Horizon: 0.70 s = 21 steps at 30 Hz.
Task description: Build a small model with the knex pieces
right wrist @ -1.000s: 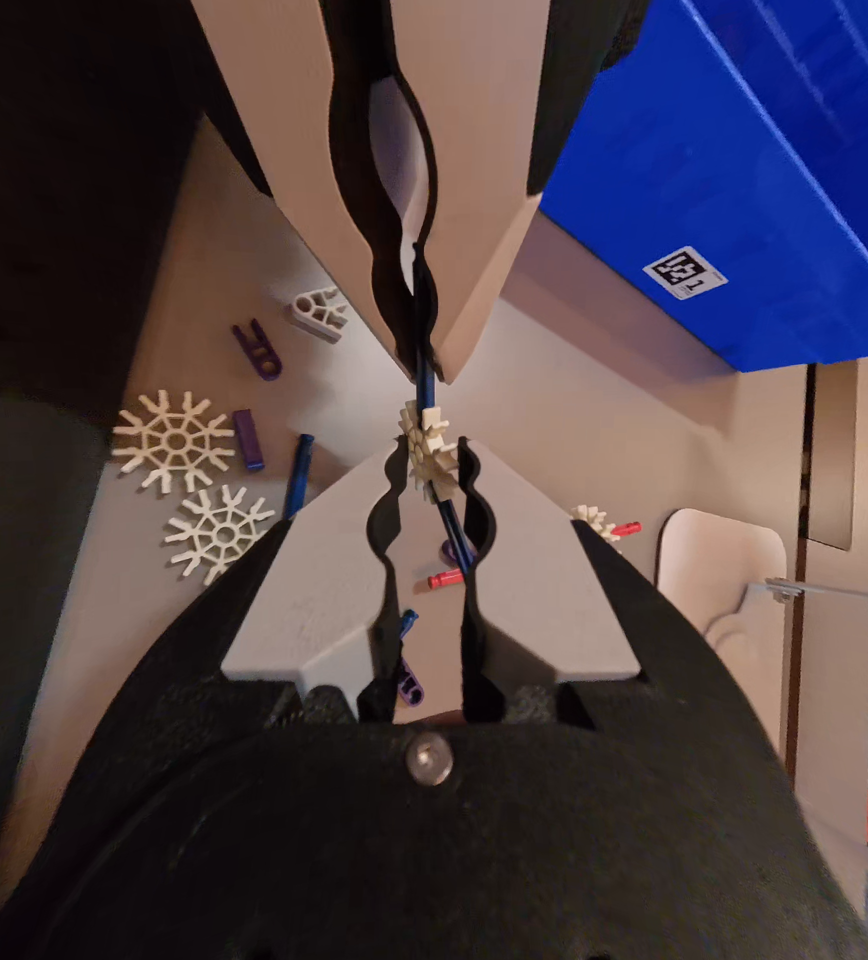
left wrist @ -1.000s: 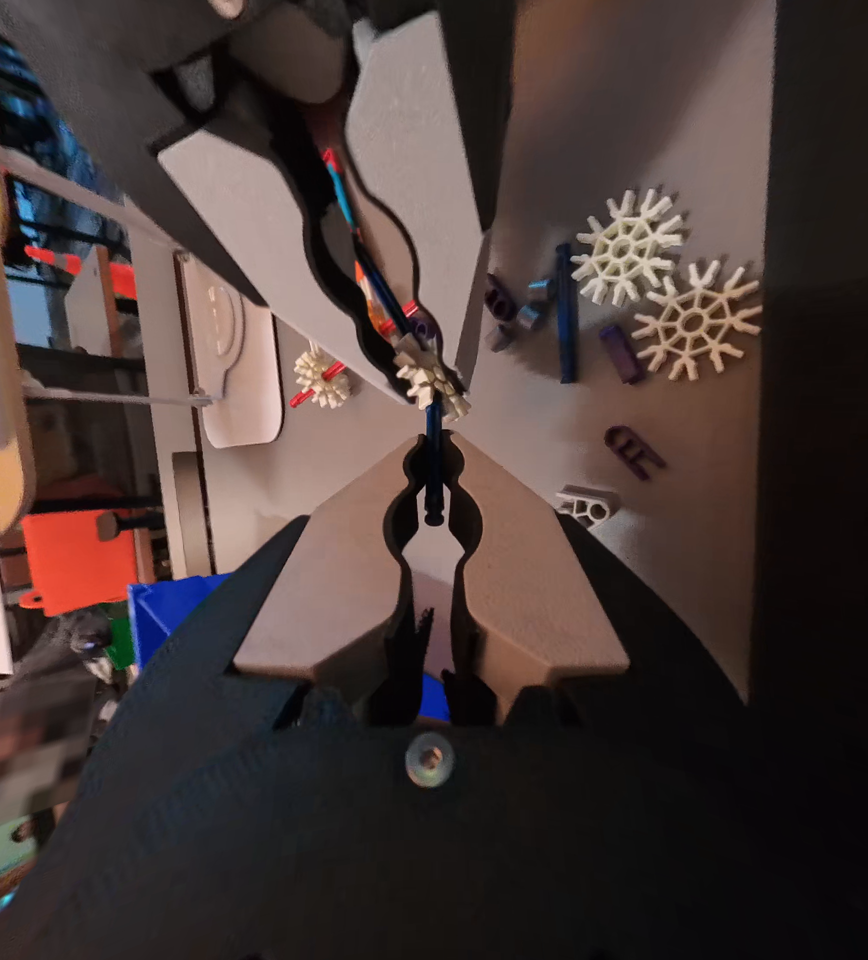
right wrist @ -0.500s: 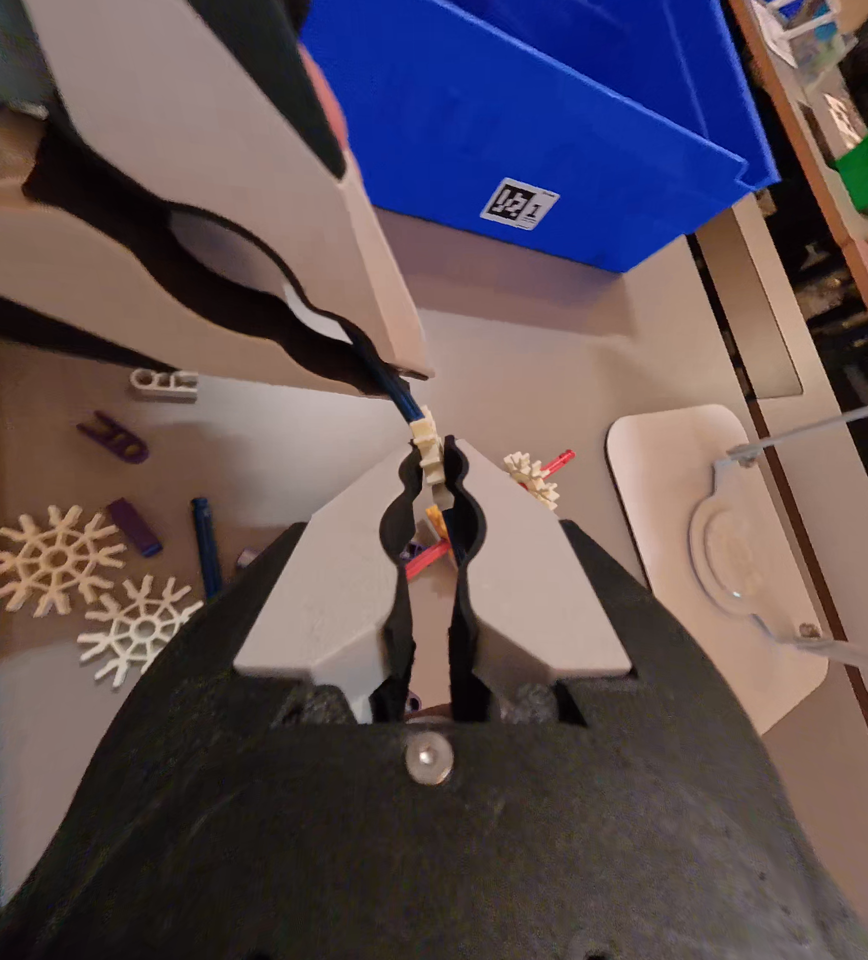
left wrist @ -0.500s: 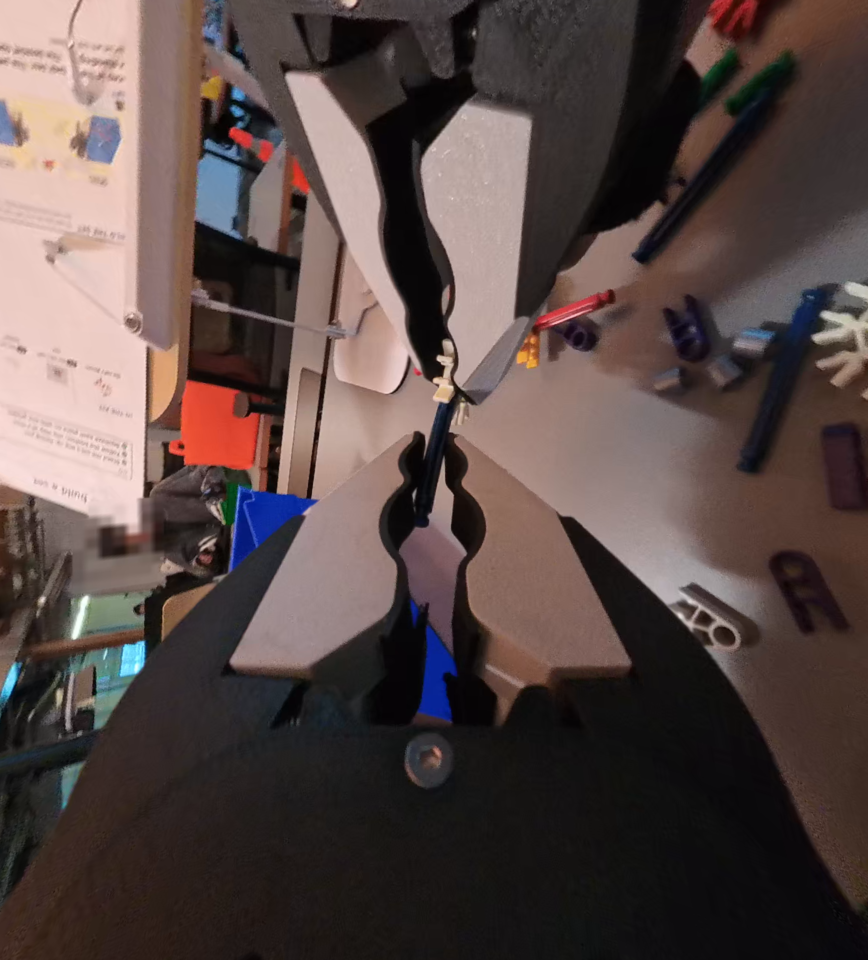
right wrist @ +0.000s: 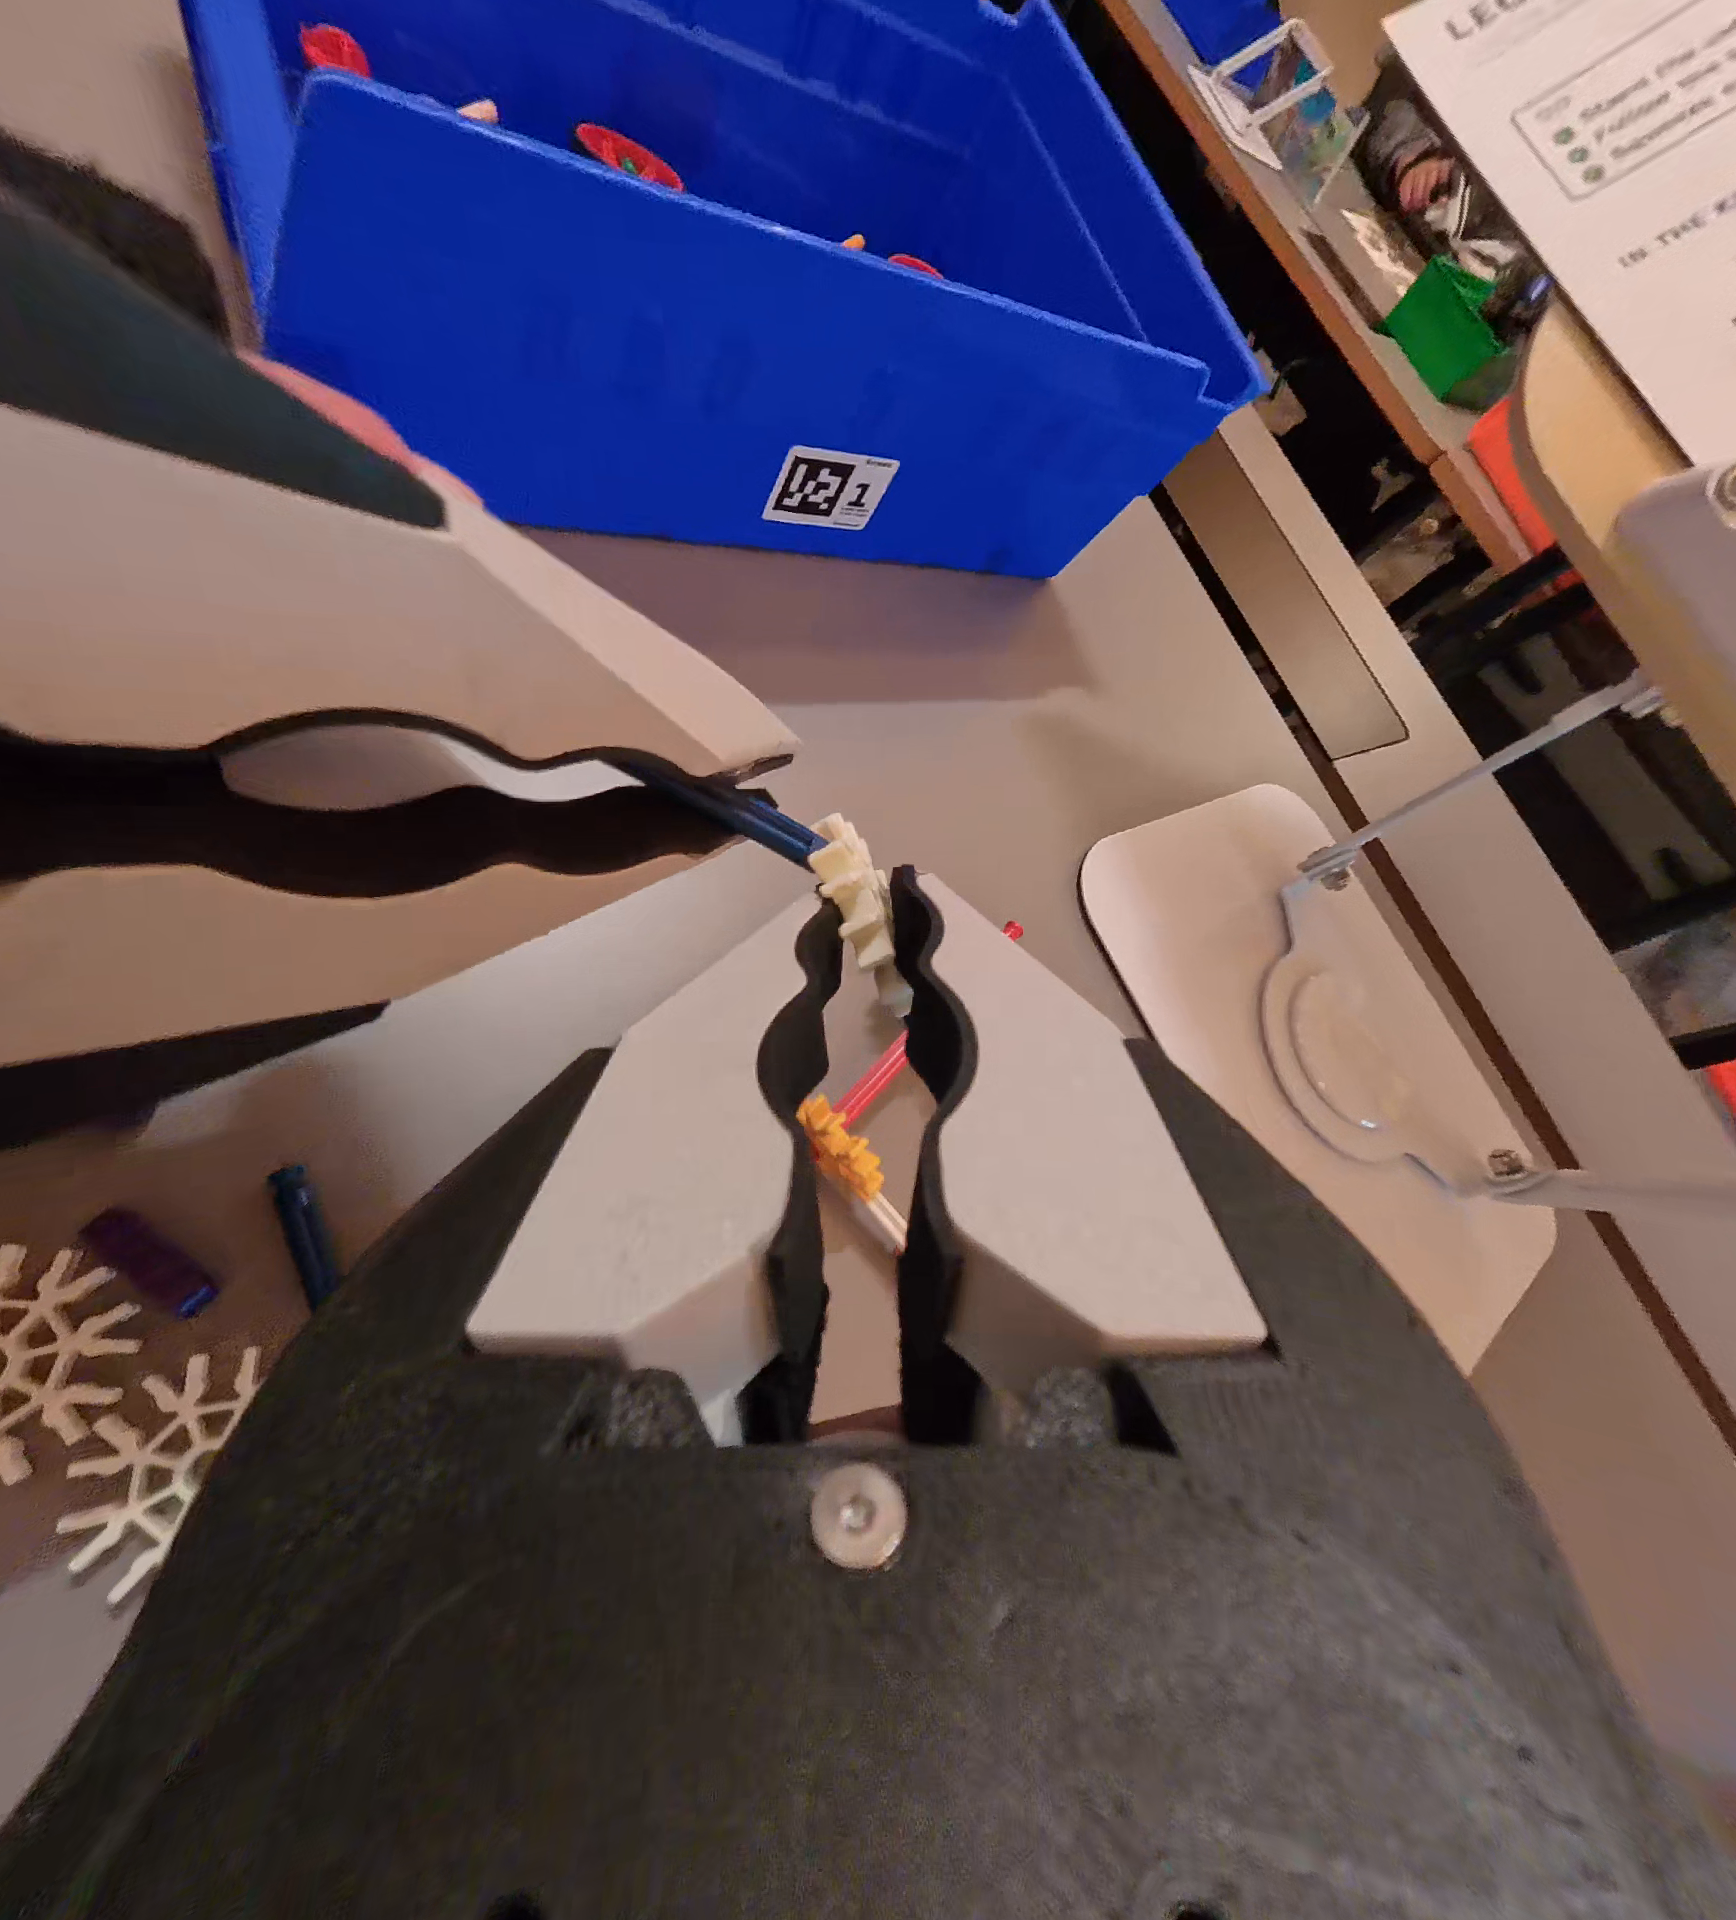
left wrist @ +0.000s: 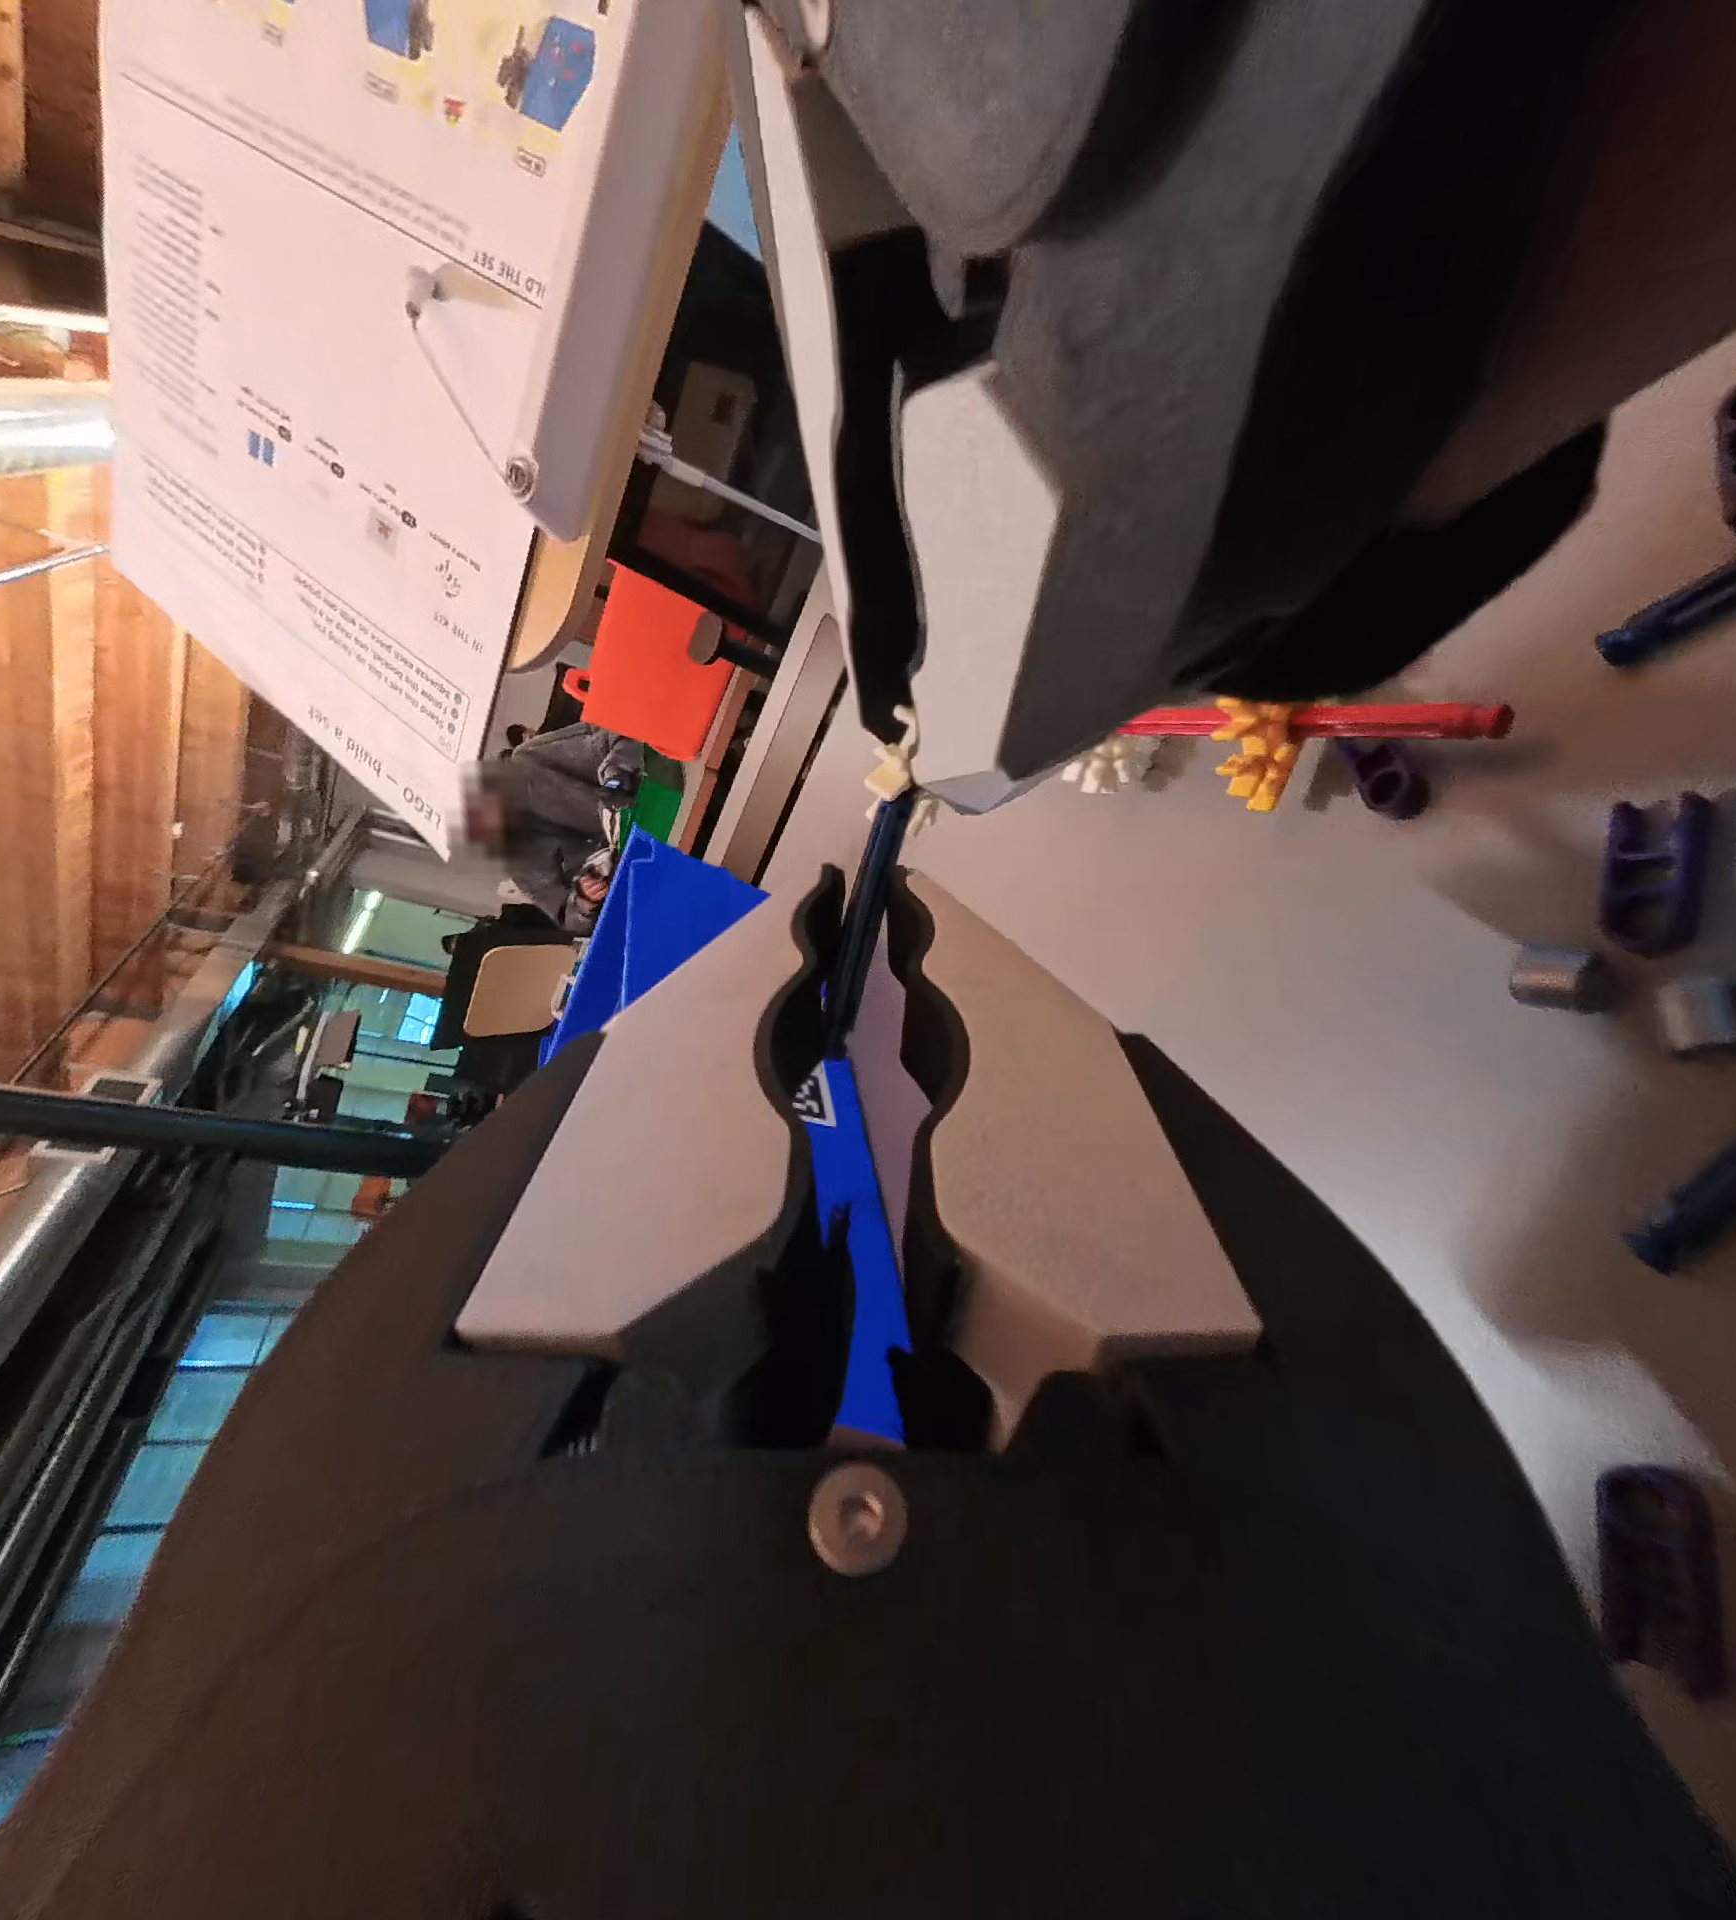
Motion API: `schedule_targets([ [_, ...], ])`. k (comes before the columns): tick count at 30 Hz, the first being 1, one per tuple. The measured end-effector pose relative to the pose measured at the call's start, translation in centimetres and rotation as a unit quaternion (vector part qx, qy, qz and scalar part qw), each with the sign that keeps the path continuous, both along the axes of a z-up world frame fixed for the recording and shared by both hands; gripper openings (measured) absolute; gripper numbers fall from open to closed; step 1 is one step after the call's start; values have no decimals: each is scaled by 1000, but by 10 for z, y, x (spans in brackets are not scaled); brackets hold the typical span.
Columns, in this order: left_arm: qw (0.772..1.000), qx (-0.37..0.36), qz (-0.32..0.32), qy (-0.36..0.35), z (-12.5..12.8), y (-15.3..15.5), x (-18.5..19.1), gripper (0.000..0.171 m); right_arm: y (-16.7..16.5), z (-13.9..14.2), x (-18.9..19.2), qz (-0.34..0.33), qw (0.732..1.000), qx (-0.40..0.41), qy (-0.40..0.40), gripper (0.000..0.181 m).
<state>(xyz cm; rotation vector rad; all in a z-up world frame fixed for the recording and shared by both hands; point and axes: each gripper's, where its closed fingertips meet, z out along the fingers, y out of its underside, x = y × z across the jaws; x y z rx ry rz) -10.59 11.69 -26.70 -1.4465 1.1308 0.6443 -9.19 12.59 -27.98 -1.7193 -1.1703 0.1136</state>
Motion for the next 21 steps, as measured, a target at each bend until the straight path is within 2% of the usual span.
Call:
schedule_targets([
  [6,999,32,17,-16,8,6,12,2,9,9,-2,-21,993,-62,99,2],
  [8,999,38,16,-15,10,11,13,2,13,9,0,-23,992,-68,101,2],
  [11,999,30,-15,-22,16,7,12,2,7,18,0,14,989,-94,117,3],
  [14,997,-41,-30,-51,7,-5,-3,2,-4,24,-2,64,980,-142,121,3],
  [16,991,-94,-40,-86,1,-17,-14,2,-22,12,-11,120,963,-225,88,3],
  [17,986,-126,-53,-93,-5,-25,-17,2,-29,5,-16,142,953,-259,69,3],
  [19,980,-169,-50,-98,-13,-32,-30,3,-52,-17,-26,197,914,-354,24,4],
  [21,964,-232,-64,-111,-28,-42,-39,2,-59,-36,-36,211,893,-398,-3,3],
])
